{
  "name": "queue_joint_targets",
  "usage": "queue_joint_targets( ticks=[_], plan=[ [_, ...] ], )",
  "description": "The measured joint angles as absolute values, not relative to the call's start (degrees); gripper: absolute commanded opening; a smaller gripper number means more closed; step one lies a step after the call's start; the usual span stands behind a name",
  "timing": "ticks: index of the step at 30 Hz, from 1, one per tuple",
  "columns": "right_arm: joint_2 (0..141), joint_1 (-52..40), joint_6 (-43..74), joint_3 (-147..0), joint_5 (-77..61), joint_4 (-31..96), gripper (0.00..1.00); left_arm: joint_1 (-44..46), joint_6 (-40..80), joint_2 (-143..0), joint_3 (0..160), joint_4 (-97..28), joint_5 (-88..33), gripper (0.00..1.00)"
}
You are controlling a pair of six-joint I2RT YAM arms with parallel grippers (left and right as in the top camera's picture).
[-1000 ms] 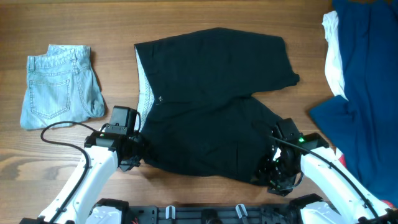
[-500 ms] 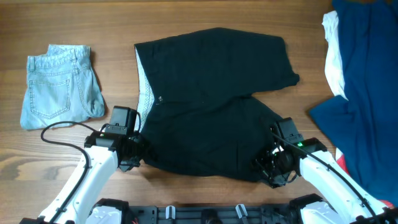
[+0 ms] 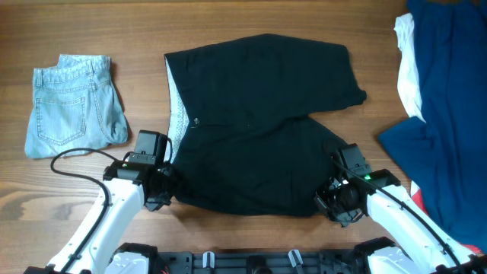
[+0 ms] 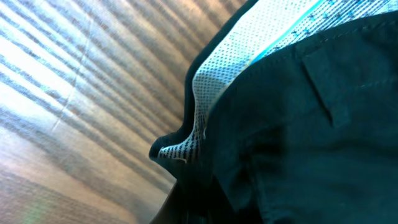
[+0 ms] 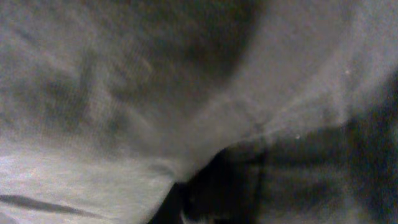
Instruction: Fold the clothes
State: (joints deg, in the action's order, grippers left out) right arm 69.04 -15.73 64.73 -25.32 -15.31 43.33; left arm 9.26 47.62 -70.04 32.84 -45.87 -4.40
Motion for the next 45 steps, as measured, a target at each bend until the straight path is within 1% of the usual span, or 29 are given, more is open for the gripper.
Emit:
queue_joint_targets(
  ticks=[3,4,8,12,19,25,28,31,37,40,45],
  plan=[
    [69.0,-15.7,59.0,-25.6,-15.3,42.8,0.04,9.3,46.4,-68.9,32.9,-48.2,-4.4,0.04],
    [69.0,-15.7,58.7,-25.8,-15.3,43.2,0.04,9.3,44.9,-67.4,33.8,-51.2,-4.4,0.04],
    [66.5,-15.7,57.1,-29.5,-14.1,47.5,0.04,9.3,41.3,-61.9,37.2,-55.2,-4.4,0.04],
    [60.7,-15.7,56.5,-35.9,-10.6,54.7,0.04,9.3,38.4,-55.1,40.8,-58.7,-4.5,0.04],
    [48.1,-15.7,55.9,-44.1,-6.0,67.4,0.04,9.3,37.1,-43.4,41.3,-62.2,-5.5,0.04],
    [39.3,-15.9,55.6,-47.5,-4.2,75.1,0.04,9.3,37.1,-35.5,43.1,-65.2,-7.2,0.04],
    [37.1,-16.0,55.1,-50.0,-2.4,76.2,0.04,9.4,37.1,-33.5,45.8,-66.7,-7.4,0.04],
    [36.3,-16.0,53.7,-53.4,1.4,75.7,0.04,9.4,37.1,-32.6,48.1,-67.9,-5.8,0.04],
    [38.3,-16.0,45.1,-56.8,6.5,64.9,0.04,9.4,39.3,-32.8,48.8,-66.6,-0.4,0.04],
    [43.4,-16.0,40.8,-57.3,8.3,59.5,0.04,9.3,39.9,-34.0,48.8,-63.5,1.8,0.04],
    [57.1,-15.9,35.8,-57.3,9.5,48.8,0.04,9.3,40.3,-39.2,48.8,-60.3,4.6,0.04]
  ],
)
